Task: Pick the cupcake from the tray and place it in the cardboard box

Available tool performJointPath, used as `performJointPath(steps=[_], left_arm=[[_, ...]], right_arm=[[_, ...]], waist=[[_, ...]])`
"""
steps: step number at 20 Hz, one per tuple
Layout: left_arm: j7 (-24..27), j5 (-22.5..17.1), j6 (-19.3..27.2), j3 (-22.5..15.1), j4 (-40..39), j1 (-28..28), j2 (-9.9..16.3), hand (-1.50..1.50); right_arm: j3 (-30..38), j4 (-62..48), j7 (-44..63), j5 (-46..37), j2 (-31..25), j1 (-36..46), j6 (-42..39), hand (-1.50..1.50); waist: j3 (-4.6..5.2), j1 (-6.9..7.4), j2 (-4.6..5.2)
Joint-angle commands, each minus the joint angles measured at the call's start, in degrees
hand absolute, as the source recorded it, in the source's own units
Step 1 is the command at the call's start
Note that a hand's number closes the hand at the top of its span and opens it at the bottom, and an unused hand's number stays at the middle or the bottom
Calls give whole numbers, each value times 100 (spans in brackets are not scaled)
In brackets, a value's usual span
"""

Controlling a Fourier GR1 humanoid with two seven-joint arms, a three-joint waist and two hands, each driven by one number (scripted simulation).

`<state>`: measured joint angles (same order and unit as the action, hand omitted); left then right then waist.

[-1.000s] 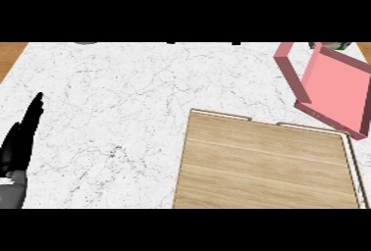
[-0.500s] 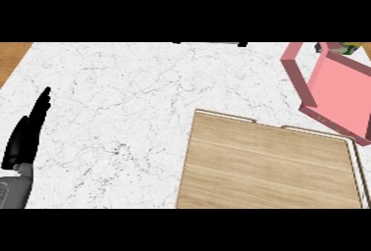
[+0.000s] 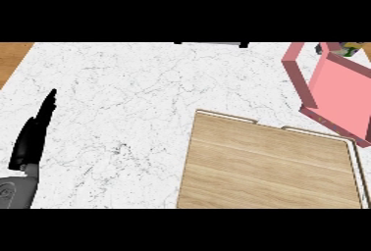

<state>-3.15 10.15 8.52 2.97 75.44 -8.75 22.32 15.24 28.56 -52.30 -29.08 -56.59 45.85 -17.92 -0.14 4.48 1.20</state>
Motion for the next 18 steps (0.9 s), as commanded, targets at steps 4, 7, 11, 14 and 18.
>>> performJointPath(steps=[4,7,11,14,18], left_arm=[[63,-9,-50,132,-92,31,97,0],[-21,94,31,19,-136,-169,-39,0],[-180,117,14,-28,116,-82,-63,0],[-59,-21,-58,202,-353,-399,-5,0],[49,111,-27,52,-158,-185,-63,0]], right_arm=[[-432,-639,399,-153,500,1114,-969,150],[-558,-933,590,-304,986,1379,-513,150],[-671,-1251,619,-485,1474,1448,46,150],[-829,-1400,879,-754,1629,1700,450,150],[-678,-1894,1759,-682,1969,1997,499,-150]], waist=[[8,-52,-16],[1,-23,33],[-6,-16,24],[1,-63,52],[-2,79,72]])
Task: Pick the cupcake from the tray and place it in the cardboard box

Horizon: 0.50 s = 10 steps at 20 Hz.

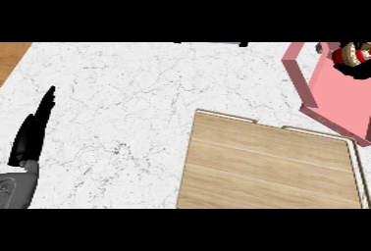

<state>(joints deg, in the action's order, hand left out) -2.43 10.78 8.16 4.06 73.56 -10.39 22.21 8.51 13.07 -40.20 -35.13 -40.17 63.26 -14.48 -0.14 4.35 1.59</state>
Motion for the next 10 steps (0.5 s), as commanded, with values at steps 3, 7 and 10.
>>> performJointPath(steps=[3,7,10], left_arm=[[-125,-8,-83,-44,219,52,-14,0],[74,-107,-137,139,-165,-121,25,0],[-155,-79,-170,87,167,-20,48,0]], right_arm=[[90,-599,617,9,325,212,-137,-150],[175,-623,327,84,384,229,-282,-150],[348,-533,34,243,403,164,-114,-150]], waist=[[-9,90,16],[-4,-2,29],[-7,-21,-1]])
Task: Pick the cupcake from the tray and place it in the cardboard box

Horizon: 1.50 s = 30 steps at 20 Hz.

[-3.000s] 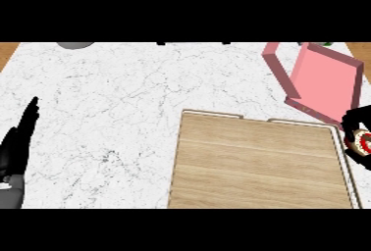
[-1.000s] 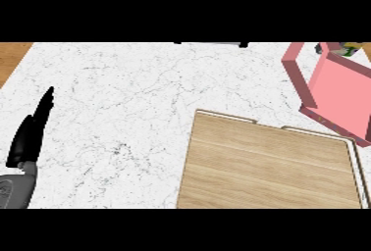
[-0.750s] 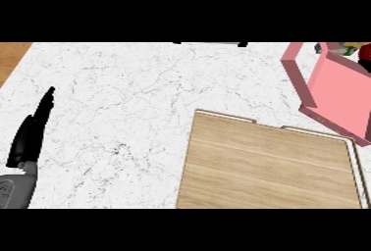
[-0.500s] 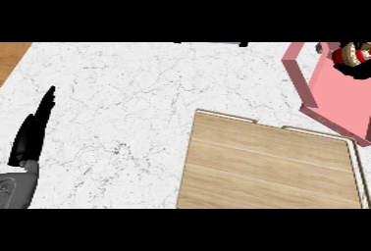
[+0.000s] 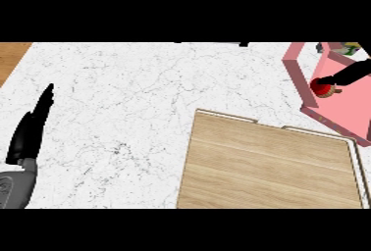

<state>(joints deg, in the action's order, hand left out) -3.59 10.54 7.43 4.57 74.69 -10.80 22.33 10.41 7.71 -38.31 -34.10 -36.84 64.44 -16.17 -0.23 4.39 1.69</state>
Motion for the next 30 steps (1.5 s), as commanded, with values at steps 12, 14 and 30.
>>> performJointPath(steps=[12,14,30], left_arm=[[156,64,15,-2,-86,93,-84,0],[162,-57,-120,109,141,266,72,0],[125,5,0,23,147,181,-137,0]], right_arm=[[1448,-292,-73,1378,-849,312,-801,-150],[1547,-358,-291,1479,-1253,-10,-1300,-150],[1797,-205,-177,1718,-2469,-896,-1853,-150]], waist=[[-3,12,72],[-13,16,40],[-72,31,139]])
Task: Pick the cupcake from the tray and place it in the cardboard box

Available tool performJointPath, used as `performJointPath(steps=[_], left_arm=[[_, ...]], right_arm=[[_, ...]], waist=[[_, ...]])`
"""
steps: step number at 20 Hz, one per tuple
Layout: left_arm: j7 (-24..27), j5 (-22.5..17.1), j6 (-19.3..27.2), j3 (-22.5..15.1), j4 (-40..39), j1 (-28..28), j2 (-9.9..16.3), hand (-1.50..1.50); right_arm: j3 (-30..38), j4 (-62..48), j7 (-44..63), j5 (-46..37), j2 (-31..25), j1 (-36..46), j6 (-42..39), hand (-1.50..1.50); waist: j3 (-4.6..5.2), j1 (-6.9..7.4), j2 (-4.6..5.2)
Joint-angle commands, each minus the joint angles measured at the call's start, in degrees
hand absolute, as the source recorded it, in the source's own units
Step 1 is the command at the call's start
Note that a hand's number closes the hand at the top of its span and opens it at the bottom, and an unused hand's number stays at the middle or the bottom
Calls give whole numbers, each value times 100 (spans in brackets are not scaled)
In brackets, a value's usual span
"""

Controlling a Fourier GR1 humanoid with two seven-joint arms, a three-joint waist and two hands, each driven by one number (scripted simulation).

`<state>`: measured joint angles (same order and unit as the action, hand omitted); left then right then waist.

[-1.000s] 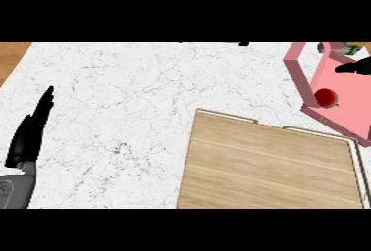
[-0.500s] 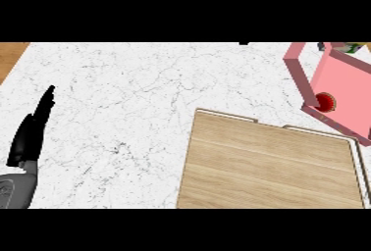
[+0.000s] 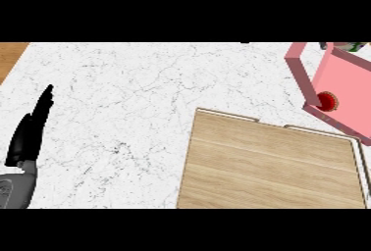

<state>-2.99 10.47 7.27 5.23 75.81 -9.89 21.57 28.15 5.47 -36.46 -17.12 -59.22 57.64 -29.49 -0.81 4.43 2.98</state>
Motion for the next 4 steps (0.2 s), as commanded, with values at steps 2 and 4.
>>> performJointPath(steps=[2,4], left_arm=[[15,60,83,-11,-17,23,-39,0],[77,-43,-20,41,24,-11,9,0]], right_arm=[[-70,112,-365,-59,-349,-261,-725,-150],[-172,191,-429,-147,-416,-399,-865,-150]], waist=[[-18,-10,26],[-16,-29,2]])
